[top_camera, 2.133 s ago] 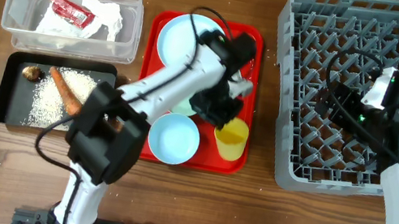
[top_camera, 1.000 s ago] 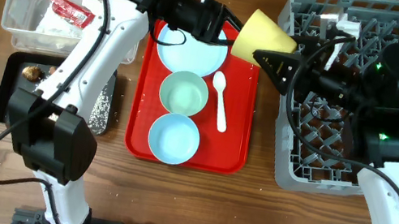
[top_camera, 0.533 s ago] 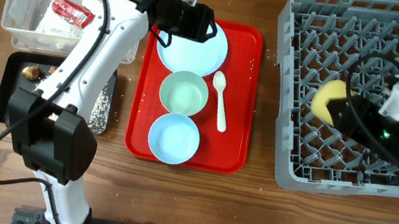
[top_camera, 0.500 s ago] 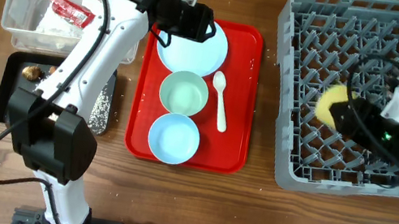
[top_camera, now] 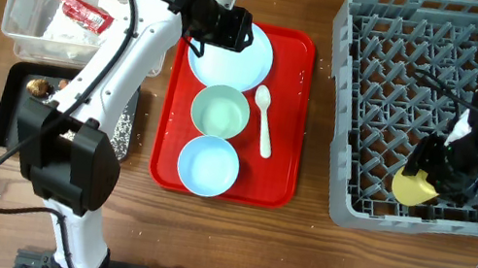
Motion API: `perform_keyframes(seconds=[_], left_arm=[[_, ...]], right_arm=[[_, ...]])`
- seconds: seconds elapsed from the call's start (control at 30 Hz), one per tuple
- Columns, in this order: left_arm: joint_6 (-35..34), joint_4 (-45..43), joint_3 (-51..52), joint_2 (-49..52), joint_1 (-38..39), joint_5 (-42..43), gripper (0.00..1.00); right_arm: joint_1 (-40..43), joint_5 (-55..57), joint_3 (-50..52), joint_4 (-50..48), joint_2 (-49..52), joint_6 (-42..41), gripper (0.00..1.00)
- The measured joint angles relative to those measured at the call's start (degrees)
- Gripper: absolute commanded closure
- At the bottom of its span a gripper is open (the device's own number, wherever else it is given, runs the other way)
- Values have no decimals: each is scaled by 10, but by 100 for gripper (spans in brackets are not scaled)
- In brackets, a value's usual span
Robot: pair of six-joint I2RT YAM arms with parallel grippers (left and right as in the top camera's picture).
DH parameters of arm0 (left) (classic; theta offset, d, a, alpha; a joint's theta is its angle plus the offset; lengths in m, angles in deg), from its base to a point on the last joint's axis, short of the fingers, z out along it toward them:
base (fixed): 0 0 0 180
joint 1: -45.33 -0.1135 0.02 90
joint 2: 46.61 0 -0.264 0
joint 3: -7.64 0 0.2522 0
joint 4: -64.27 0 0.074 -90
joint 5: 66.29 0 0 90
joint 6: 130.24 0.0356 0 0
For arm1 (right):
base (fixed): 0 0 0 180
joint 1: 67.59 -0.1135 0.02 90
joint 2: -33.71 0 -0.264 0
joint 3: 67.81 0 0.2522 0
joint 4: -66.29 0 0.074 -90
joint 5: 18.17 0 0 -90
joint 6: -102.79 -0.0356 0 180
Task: Sort waste into correct bins and load items into the dishwasher rack
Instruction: 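Place the yellow cup upside down in the dishwasher rack with the right gripper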
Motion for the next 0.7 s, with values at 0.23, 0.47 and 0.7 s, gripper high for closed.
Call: perform_keyframes(seconds=[0.23,0.47,0.7], left_arm=[[0,0,0,0,0,-3,28],[-1,7,0,0,0,-36,0],[-109,56,0,-35,-180,-106,0]], right_arm=[[0,-1,0,2,6,4,0],[0,-24,-50,24,-63,9,0],[0,-62,-97,-17,-244,37,0]])
